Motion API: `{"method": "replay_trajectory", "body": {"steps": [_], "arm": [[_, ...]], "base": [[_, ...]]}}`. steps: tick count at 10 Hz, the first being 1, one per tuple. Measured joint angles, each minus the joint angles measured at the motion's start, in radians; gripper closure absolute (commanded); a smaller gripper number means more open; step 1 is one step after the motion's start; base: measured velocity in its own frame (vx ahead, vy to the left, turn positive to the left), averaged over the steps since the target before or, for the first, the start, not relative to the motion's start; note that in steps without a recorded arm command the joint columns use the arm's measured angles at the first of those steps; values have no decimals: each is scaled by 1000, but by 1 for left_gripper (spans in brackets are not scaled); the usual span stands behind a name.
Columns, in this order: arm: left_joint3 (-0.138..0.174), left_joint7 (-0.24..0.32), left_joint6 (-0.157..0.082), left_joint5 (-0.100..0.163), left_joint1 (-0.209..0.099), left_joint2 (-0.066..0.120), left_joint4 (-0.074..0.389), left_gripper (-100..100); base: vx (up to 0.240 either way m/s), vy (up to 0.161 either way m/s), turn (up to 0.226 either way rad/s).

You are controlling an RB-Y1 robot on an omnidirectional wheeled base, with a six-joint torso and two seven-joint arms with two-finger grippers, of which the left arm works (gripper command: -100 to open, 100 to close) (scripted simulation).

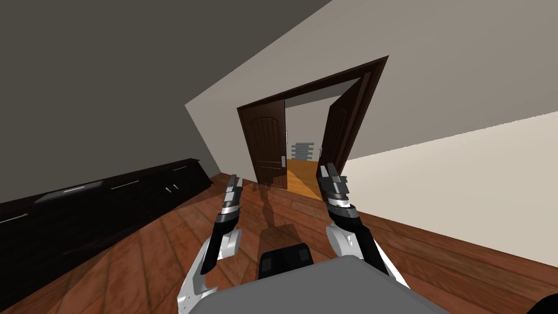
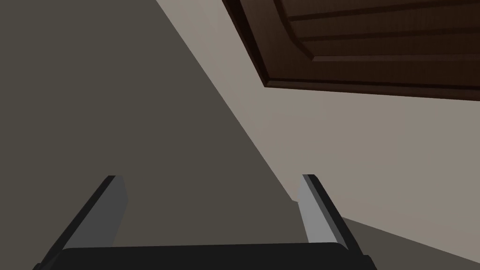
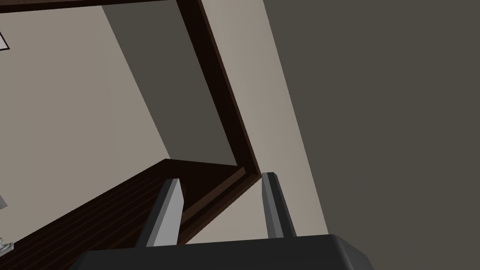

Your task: Push the door open

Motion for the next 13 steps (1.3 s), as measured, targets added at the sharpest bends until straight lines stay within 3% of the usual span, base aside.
{"method": "replay_trajectory", "body": {"steps": [5,8,11,13], "arm": [[-5,5,6,15,-97,8,155,-100],[-12,7,6,22,-131,10,228,-100],[-14,11,13,31,-187,13,315,-100],[-19,11,8,33,-203,10,360,-100]], "base": [[96,-4,-54],[72,-2,-39],[76,3,-51],[73,1,-44]]}}
